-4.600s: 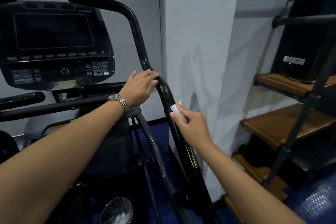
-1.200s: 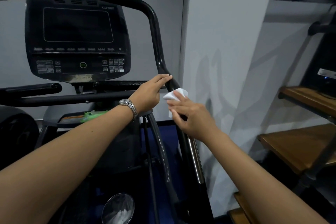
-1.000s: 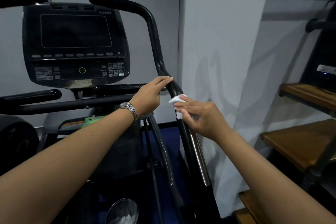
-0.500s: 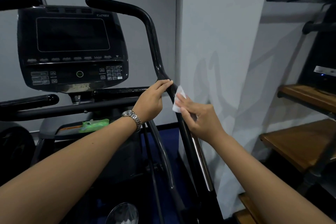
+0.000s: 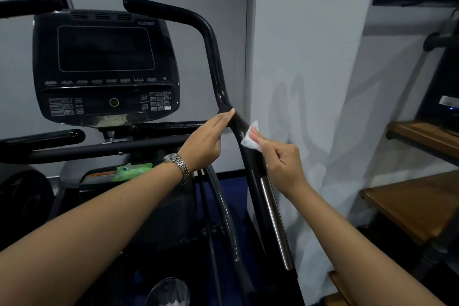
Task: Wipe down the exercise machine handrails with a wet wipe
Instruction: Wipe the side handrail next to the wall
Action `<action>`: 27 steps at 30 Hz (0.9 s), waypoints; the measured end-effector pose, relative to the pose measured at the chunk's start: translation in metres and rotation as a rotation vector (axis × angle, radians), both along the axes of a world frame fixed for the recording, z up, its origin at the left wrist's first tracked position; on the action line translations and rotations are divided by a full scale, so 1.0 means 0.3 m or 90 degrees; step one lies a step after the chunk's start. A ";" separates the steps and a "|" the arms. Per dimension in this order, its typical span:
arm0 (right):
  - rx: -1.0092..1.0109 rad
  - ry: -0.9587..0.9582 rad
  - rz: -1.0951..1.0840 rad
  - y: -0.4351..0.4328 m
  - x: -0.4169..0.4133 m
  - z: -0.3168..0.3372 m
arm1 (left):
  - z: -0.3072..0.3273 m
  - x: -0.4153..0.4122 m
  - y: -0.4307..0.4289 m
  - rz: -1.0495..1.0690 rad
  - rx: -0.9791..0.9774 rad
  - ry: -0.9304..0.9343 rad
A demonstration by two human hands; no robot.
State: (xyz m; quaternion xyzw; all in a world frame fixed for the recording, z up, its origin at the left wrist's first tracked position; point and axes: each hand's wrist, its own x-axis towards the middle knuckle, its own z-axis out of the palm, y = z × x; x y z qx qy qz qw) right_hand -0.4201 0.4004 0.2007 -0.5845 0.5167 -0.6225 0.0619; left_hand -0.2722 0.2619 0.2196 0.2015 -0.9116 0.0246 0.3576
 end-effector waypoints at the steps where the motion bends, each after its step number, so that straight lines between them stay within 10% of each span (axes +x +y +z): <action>1: 0.009 0.001 -0.012 -0.010 0.003 0.020 | 0.000 0.005 -0.001 0.005 0.001 -0.002; 13: 0.054 -0.020 0.079 -0.049 -0.033 0.076 | 0.007 0.077 -0.076 0.073 -0.078 -0.122; 19: 0.014 0.300 0.076 -0.075 -0.046 0.094 | 0.018 0.094 -0.131 0.098 -0.085 -0.126; 27: 0.042 0.283 0.040 -0.137 -0.072 0.158 | 0.000 0.095 -0.207 0.106 -0.073 -0.114</action>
